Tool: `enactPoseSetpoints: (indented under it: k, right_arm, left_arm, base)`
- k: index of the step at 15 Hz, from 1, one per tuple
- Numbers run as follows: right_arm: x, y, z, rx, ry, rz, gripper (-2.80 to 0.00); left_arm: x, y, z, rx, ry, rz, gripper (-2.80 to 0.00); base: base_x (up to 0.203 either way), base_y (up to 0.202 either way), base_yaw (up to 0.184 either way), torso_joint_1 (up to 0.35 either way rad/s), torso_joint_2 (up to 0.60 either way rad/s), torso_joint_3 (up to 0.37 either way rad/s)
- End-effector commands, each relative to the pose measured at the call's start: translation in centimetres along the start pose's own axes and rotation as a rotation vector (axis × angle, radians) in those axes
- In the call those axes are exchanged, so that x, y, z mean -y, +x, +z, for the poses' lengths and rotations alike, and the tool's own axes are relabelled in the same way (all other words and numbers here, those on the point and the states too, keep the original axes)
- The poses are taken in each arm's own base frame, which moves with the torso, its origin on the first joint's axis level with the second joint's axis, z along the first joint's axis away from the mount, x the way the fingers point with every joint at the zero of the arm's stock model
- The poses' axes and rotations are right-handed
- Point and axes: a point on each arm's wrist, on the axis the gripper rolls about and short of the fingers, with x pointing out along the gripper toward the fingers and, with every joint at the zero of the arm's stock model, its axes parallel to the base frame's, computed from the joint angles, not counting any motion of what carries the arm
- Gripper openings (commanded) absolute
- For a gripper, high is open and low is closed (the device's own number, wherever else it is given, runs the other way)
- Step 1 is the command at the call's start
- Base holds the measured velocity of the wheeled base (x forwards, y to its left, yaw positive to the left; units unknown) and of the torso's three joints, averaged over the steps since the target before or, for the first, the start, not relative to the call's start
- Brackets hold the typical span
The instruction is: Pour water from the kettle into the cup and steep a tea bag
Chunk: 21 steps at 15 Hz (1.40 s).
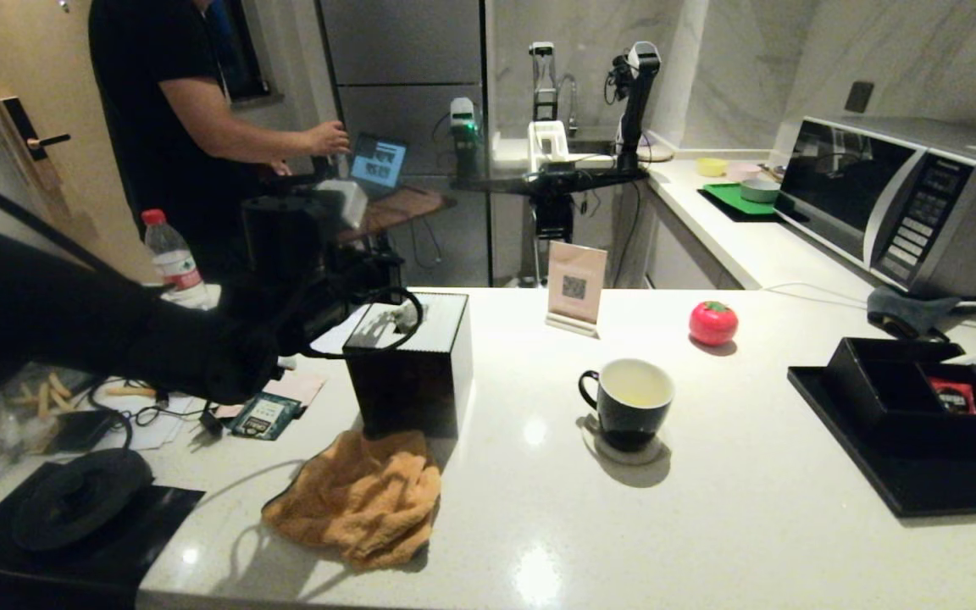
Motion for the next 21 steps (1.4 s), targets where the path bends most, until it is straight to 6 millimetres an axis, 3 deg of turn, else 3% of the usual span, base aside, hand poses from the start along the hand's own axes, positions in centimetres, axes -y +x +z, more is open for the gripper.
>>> enactPoseSetpoints:
  k: [1,11,21]
  right_arm:
    - [0.0,0.0,0.0,-0.001,0.0,0.0,-2.8]
    - [0.0,0.0,0.0,-0.001,0.0,0.0,-2.8]
    - [0.0,0.0,0.0,-0.002,0.0,0.0,-2.8]
  left_arm:
    - [0.0,-0.1,0.2,0.01,-0.003,0.017,-2.8]
    - [1.4,-0.5,2.4,0.079,-0.012,0.025,-2.8]
    - [2.5,-0.5,1.7,0.056,-0.012,0.069,-2.8]
  base:
    - [0.0,0.0,0.0,0.0,0.0,0.0]
    - [0.0,0.0,0.0,0.0,0.0,0.0]
    - [0.0,0.0,0.0,0.0,0.0,0.0]
